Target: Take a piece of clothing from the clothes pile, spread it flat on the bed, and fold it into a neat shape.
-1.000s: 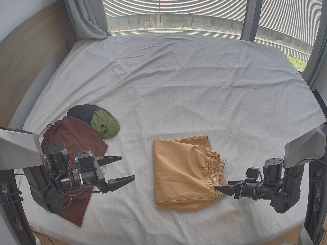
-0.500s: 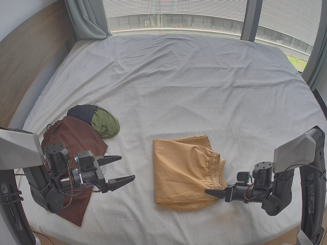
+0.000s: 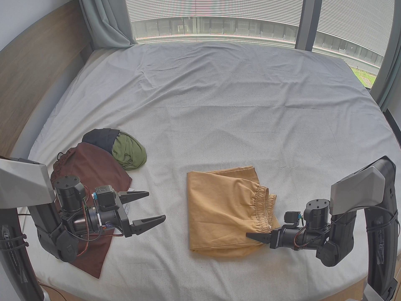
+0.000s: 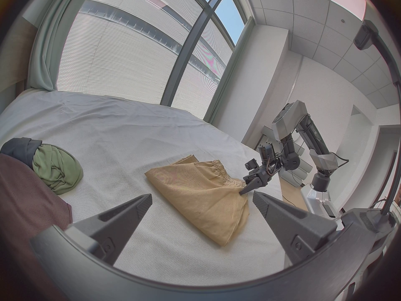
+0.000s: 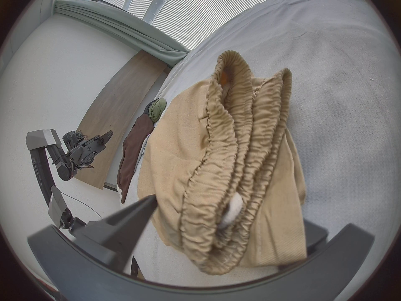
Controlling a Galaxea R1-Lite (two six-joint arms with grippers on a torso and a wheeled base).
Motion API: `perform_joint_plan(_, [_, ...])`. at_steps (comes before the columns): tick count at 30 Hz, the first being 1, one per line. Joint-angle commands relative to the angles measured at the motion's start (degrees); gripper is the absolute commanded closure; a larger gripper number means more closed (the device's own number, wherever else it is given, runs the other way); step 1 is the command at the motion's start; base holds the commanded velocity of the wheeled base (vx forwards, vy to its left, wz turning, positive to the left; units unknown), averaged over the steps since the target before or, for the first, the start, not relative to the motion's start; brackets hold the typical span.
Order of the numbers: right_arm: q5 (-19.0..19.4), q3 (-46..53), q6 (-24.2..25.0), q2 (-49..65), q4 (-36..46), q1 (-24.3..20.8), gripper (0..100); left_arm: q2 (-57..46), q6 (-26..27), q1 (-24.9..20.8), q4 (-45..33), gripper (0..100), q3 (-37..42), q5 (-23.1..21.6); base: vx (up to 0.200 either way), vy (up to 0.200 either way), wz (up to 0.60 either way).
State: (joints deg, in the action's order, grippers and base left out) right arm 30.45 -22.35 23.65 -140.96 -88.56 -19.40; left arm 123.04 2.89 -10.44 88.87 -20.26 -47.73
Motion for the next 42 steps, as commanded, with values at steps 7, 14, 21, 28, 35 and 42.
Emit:
perform_joint_plan(7, [0.05,0.11,-0.01,0.07,-0.12,-0.03,100,0.18,0.01,-0.02,-0.01,0,0.13,0.0,0.0,0.0,0.0])
perform_joint_plan(14, [0.05,0.9,-0.1,1.92,-0.12,-0.2,100,0.1,0.01,-0.02,-0.01,0,0.05,0.0,0.0,0.0,0.0])
perform_joint_plan(21, [0.13,2.13,-0.18,9.21,0.06,-4.16,100,-0.17,0.01,-0.02,-0.01,0,0.13,0.0,0.0,0.0,0.0])
perform_joint_plan(28, [0.66,0.72,-3.17,11.41,0.06,-4.42,100,-0.34,-0.08,0.06,0.08,0,0.05,-0.09,0.0,0.0,0.0])
perform_joint_plan(35, [3.21,1.78,-6.07,13.87,0.06,-4.51,100,0.1,-0.08,0.06,0.08,0,0.22,-0.09,0.0,0.0,0.0])
perform_joint_plan(42, [3.21,1.08,-6.07,13.96,0.06,-4.51,100,-0.17,0.01,0.24,0.08,0,-0.04,-0.09,0.0,0.0,0.0])
